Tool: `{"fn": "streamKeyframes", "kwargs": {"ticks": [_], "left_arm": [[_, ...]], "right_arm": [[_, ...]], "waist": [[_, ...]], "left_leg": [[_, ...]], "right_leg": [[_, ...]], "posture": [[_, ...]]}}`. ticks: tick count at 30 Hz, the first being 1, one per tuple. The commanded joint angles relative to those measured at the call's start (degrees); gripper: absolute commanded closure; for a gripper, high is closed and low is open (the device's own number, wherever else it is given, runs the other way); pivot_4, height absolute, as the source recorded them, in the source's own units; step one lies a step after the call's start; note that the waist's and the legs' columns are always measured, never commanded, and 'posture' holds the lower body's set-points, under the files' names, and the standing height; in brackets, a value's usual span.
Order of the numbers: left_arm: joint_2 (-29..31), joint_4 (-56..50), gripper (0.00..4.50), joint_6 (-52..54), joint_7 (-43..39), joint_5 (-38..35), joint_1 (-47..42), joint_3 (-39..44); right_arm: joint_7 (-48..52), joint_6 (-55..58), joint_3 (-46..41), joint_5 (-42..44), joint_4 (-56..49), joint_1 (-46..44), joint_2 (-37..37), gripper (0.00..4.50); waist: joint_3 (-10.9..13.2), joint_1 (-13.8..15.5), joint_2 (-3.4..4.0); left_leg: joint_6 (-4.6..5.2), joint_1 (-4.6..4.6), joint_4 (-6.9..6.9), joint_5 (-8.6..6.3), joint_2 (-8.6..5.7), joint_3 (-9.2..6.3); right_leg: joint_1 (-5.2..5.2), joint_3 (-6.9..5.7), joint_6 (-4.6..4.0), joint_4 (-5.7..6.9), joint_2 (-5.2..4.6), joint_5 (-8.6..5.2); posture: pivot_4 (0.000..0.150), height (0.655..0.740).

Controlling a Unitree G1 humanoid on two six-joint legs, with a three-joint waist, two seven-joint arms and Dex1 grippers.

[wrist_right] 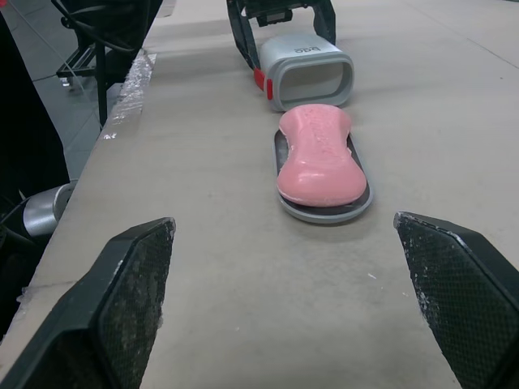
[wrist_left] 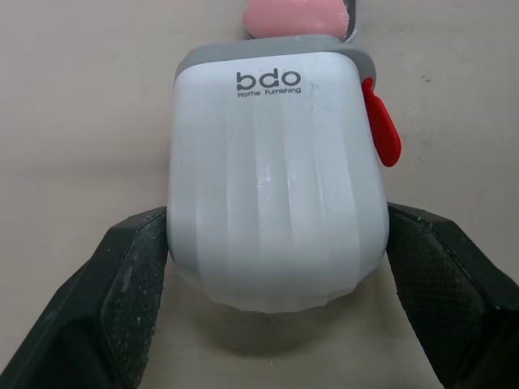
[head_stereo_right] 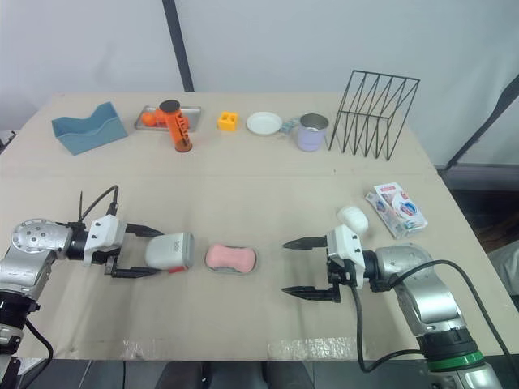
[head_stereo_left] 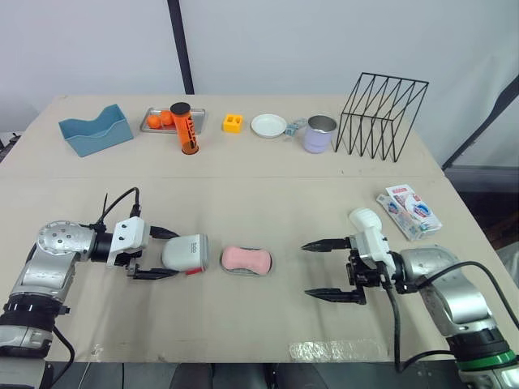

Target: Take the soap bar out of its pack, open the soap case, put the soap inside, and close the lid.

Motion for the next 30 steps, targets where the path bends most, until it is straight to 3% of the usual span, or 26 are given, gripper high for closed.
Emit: {"fn": "streamKeyframes", "kwargs": {"ticks": [1, 16, 30], "left_arm": [[1.5, -3.4, 0.94, 1.4, -1.2, -2.2, 0.7, 1.0], [2.0, -6.7, 0.94, 2.6, -1.0, -2.6, 2.9, 1.0], [2.1, -8.5, 0.94, 3.3, -0.1, -2.7, 4.1, 1.3]], "right_arm": [[-4.8, 7.6, 5.4, -4.6, -7.3, -5.0, -0.1, 0.00], [-16.1, 29.6, 18.2, -12.6, -11.6, -17.8, 6.9, 0.00], [-19.4, 34.5, 23.3, -15.9, -9.4, -19.3, 8.2, 0.00]], "waist": [[0.0, 0.0, 0.00], [0.0, 0.0, -0.01], [0.0, 0.0, -0.01]], "left_leg": [[0.00, 0.00, 0.00, 0.00, 0.00, -0.01], [-0.01, -0.04, 0.00, 0.01, 0.00, -0.08], [-0.02, -0.10, 0.00, 0.01, -0.01, -0.15]], "right_leg": [[0.00, -0.01, 0.00, 0.00, 0.00, 0.00], [-0.02, -0.06, 0.00, -0.01, -0.02, 0.00], [-0.08, -0.13, 0.00, 0.00, -0.03, 0.00]], "posture": [[0.150, 0.7400], [0.150, 0.7400], [0.150, 0.7400]]}}
